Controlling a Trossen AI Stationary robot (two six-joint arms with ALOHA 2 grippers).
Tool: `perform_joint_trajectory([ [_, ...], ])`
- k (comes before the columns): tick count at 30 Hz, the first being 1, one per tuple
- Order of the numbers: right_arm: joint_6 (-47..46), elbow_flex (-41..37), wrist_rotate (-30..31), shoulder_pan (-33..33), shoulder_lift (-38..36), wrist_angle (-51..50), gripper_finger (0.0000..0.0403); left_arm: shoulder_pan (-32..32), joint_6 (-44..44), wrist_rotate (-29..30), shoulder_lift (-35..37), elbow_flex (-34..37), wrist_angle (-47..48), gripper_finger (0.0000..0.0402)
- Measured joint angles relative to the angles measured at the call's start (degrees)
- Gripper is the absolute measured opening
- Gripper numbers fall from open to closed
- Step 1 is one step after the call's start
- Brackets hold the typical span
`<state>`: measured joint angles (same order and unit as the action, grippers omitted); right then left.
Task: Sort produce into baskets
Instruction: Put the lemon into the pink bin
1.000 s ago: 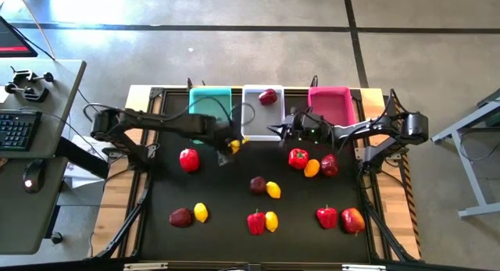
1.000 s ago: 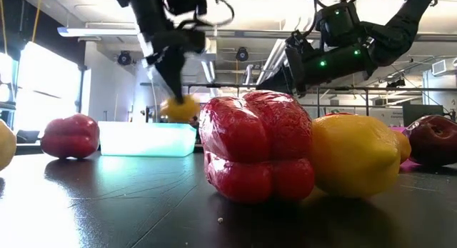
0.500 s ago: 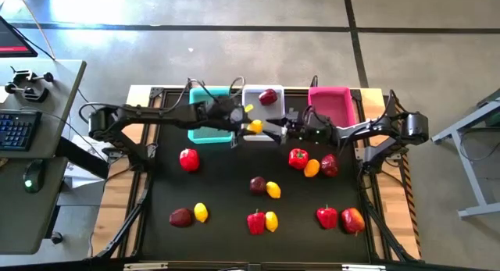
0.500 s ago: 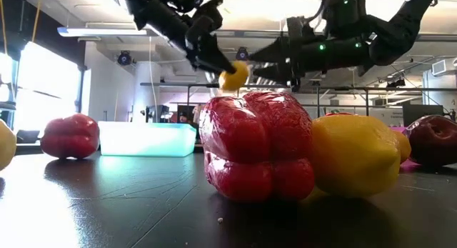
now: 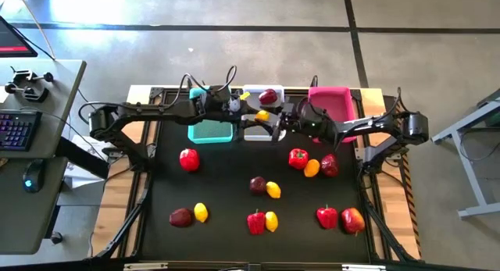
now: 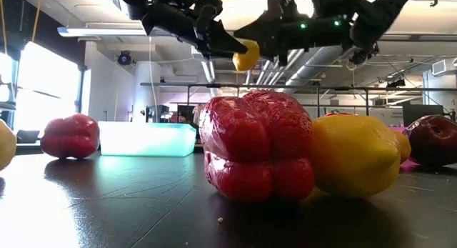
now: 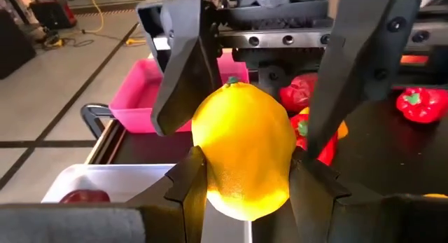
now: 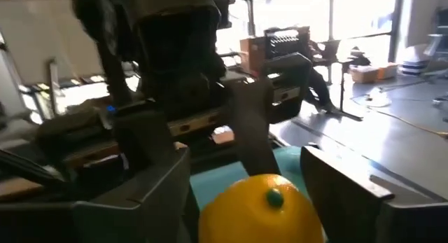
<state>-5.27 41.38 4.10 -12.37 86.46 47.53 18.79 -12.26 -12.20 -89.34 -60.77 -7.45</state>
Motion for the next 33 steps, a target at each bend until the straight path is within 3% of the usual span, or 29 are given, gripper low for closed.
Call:
perform_joint_trajectory([
  [11,2.6,4.0,0.7,-0.1,-0.2,-6.2,0.0132,0.6,-0.7,-2.1,0.0,0.1,-2.6,0.0138],
  [24,2.8,4.1,0.7,-0.1,-0.1,-6.3,0.0121,1.7,-0.1,-3.0,0.0,0.1,-3.2,0.0139],
  [33,2.8,4.1,0.1,-0.5,-1.9,-7.4,0.0119,1.7,-1.2,-2.7,0.1,-0.1,-3.7,0.0164],
])
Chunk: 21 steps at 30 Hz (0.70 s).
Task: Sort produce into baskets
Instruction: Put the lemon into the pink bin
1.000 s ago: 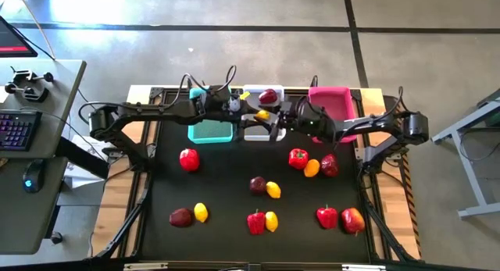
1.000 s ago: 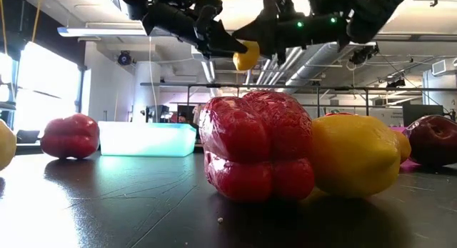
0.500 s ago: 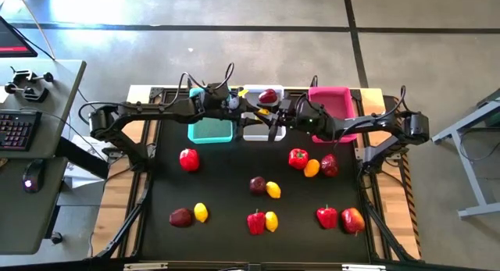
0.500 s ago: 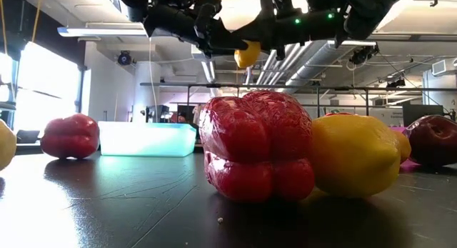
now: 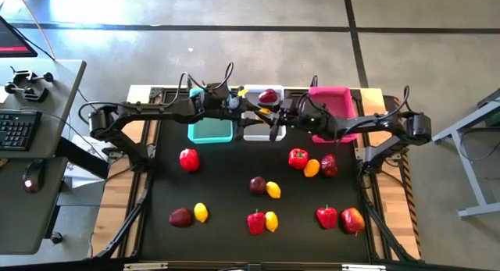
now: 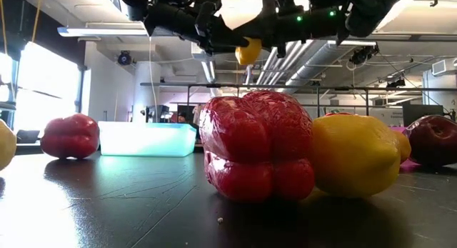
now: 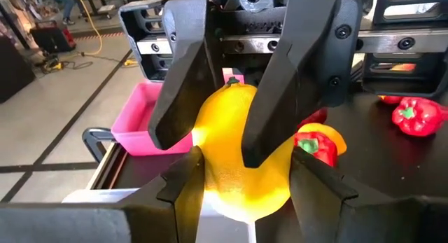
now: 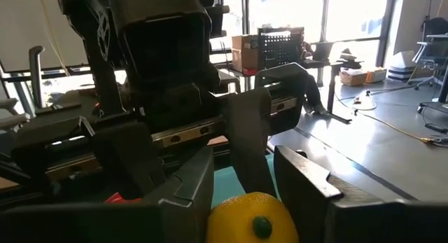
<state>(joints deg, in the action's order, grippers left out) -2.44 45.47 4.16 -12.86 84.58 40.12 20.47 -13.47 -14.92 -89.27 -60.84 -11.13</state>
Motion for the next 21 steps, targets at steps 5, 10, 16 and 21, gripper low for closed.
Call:
perform_joint_trajectory([
  [5,-0.1,0.0,-0.1,0.0,-1.6,-1.1,0.0119,0.0,0.7,0.3,0.0,-0.1,-0.7,0.0172],
  [10,-1.5,-0.1,0.2,0.0,-1.7,-1.3,0.0119,0.0,2.6,0.4,0.1,-0.1,-0.4,0.0177],
  [16,-1.7,-0.1,1.2,0.1,-1.7,-1.2,0.0119,0.0,4.6,0.3,0.1,-0.1,-0.5,0.0149],
  [21,-2.1,-0.1,1.4,0.1,-1.8,-0.7,0.0119,0.0,5.8,-0.1,0.1,-0.1,-1.3,0.0119],
])
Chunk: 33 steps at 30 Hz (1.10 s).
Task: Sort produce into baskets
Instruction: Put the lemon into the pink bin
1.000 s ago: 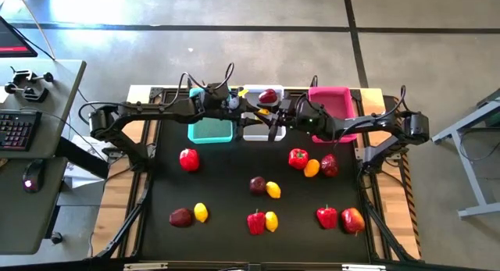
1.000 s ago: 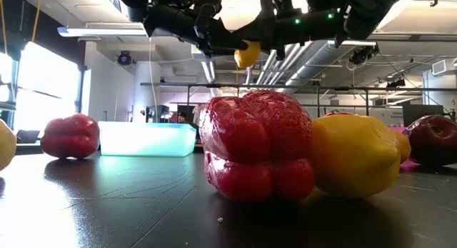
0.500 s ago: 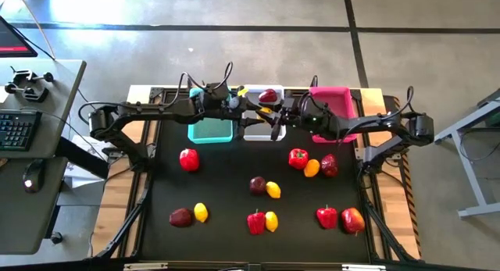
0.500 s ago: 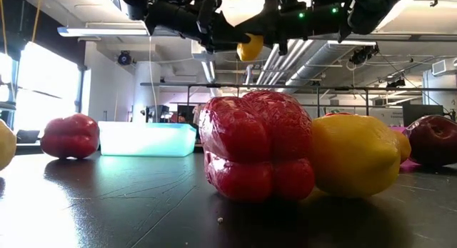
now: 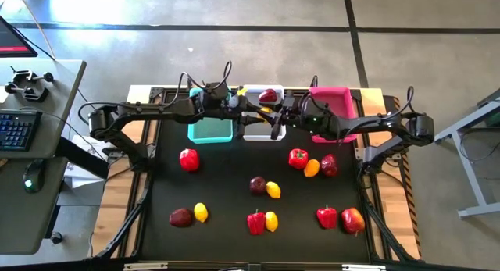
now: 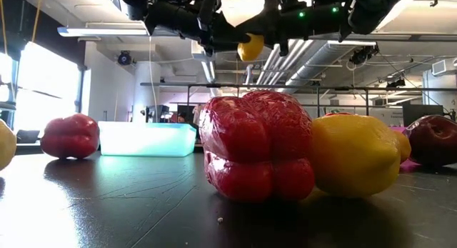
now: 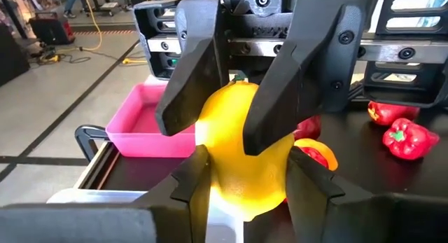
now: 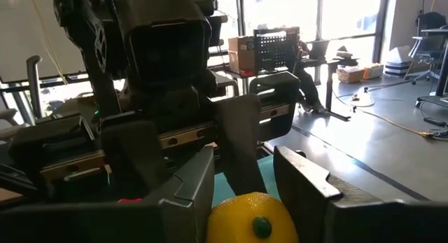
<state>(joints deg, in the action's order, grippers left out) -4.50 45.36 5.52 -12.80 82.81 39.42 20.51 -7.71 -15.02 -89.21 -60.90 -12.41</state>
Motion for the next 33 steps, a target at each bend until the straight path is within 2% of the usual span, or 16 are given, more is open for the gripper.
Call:
perform_joint_trajectory([
  [6,-0.8,0.0,0.8,0.0,0.0,0.5,0.0134,0.0,0.4,-0.5,-0.1,0.0,0.0,0.0112],
  [10,-0.6,-0.1,3.9,0.0,-0.1,0.8,0.0181,0.6,0.6,0.4,-0.5,0.1,1.1,0.0111],
  [15,-0.3,-0.1,4.5,0.0,-0.2,2.5,0.0246,1.4,1.4,-0.4,-1.8,0.1,0.5,0.011],
  [18,0.8,-0.1,4.6,0.0,-1.4,1.7,0.0267,2.2,1.5,-0.4,-2.1,0.2,1.1,0.011],
  [21,1.9,-0.1,4.7,0.0,-4.9,-3.9,0.0273,2.9,1.2,-0.6,-2.0,0.2,0.4,0.011],
  [23,1.2,-0.1,5.7,0.0,-8.0,-9.6,0.0274,4.0,1.8,-2.6,-1.9,0.2,0.5,0.0108],
  [26,-1.1,-0.3,7.6,0.2,-11.0,-15.3,0.0275,5.9,4.9,-9.5,-2.0,0.2,-1.6,0.0108],
  [29,-1.7,-1.6,7.8,1.0,-10.8,-15.0,0.0275,7.4,8.8,-15.1,-3.0,0.1,-7.2,0.0108],
  [33,-3.5,-2.1,9.6,2.4,-9.2,-13.8,0.0275,8.8,13.7,-19.6,-5.2,0.2,-15.6,0.0108],
])
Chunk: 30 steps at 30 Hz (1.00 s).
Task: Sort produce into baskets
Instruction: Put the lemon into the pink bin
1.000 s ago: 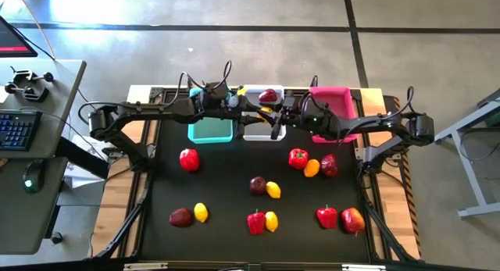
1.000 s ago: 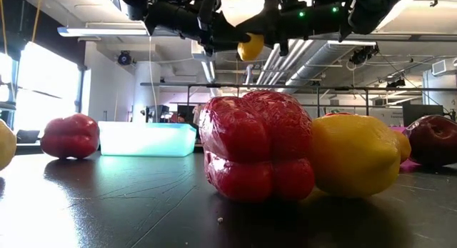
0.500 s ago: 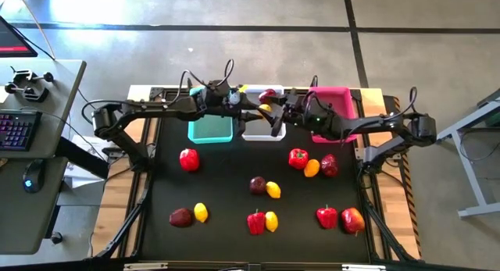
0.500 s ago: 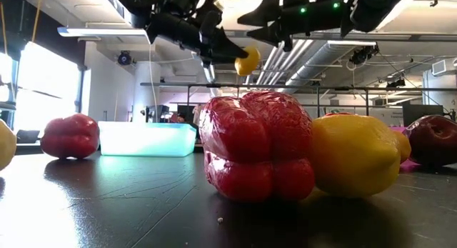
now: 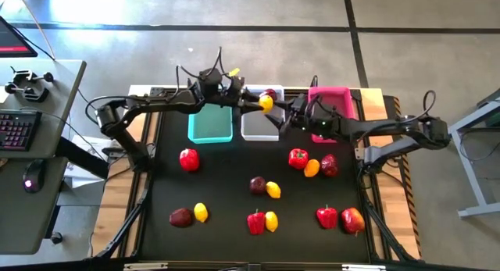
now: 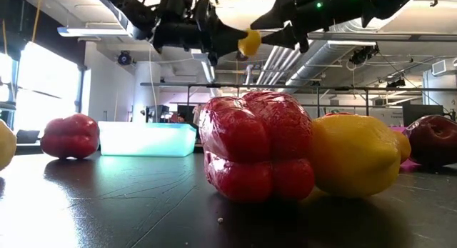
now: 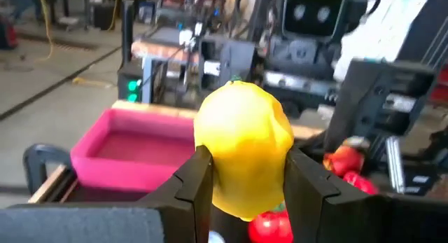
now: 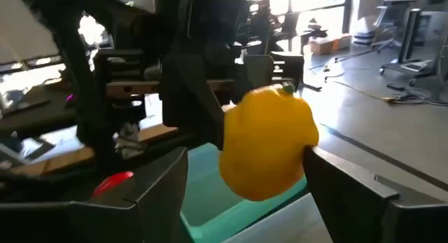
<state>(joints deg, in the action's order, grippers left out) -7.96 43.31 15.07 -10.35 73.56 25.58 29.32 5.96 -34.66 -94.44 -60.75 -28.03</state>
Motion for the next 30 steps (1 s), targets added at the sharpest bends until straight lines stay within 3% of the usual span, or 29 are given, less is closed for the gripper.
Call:
perform_joint_trajectory([
  [8,-2.1,0.0,4.8,1.1,1.4,1.2,0.0275,1.0,5.8,-3.7,-3.2,0.0,-10.6,0.0107],
  [15,-2.6,0.0,5.5,1.0,1.5,2.8,0.0275,0.6,5.9,-5.1,-3.3,0.0,-11.9,0.0106],
  [21,-4.6,0.0,-0.3,-0.2,1.5,5.3,0.0275,-0.7,4.0,-4.5,-3.3,0.0,-12.5,0.0106],
  [30,-6.1,0.0,-0.7,-0.9,1.5,4.1,0.0249,-0.8,4.4,-3.2,-3.3,0.0,-15.8,0.0105],
])
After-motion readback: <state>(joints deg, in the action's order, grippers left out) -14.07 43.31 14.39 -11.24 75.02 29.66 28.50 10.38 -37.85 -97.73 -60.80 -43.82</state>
